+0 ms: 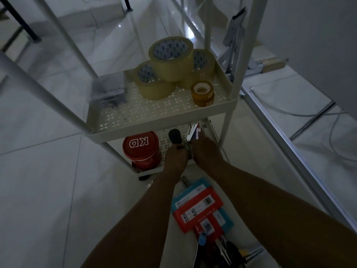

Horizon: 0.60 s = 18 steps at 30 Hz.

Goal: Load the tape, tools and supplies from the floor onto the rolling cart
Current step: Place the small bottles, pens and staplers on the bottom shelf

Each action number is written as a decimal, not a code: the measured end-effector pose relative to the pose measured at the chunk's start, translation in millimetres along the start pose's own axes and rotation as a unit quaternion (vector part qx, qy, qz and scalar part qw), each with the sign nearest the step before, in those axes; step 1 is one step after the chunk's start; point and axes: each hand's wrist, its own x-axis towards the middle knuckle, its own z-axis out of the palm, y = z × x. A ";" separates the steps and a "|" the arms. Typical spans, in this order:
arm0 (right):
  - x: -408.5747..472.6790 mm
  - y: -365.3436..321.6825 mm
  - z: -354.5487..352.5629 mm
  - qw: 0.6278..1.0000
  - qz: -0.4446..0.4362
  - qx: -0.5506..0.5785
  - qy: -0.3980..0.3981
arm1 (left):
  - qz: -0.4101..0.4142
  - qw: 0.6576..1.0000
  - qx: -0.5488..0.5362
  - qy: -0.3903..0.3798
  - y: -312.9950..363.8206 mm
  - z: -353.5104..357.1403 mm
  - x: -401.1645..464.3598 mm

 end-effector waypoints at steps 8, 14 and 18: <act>-0.9 5.2 -0.8 0.997 0.058 -0.017 0.038 | 0.065 0.995 0.022 -0.069 -4.4 -0.6 0.2; -24.6 6.2 -16.7 1.000 0.005 0.003 0.001 | 0.090 0.992 0.084 0.009 -9.9 3.7 -17.4; -71.1 15.8 -22.4 0.990 0.097 0.004 -0.100 | -0.002 0.982 0.190 0.008 -41.0 5.1 -42.1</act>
